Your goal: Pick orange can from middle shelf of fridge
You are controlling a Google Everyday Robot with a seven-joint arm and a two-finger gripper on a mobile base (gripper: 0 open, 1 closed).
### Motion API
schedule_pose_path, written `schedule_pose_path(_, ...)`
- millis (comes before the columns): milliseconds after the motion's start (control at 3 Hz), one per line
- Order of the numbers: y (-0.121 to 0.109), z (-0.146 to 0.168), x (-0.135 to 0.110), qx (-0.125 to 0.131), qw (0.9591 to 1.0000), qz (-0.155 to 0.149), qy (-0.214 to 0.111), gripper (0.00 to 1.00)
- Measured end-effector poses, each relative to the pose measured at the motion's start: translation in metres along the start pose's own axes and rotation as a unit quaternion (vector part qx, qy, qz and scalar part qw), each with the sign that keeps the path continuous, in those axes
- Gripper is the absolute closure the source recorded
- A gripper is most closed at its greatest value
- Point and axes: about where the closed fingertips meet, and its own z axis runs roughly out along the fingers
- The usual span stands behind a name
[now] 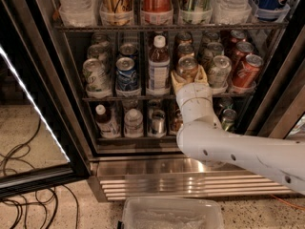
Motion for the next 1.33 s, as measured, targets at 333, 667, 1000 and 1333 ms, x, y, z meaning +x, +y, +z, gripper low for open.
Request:
schedule_pose_path(333,-0.014,-0.01,-0.031,0.015,0.9993,0.018,-0.031,1.0)
schedule_pose_path(667,-0.023,-0.026,-0.066,0.007,0.997,0.033,-0.07,1.0)
schedule_pose_path(1000,-0.053,-0.05,-0.095,-0.018,0.9947,0.032,-0.096,1.0)
schedule_pose_path(1333,-0.095,-0.065,-0.086,-0.044,0.9963,0.032,-0.066,1.0)
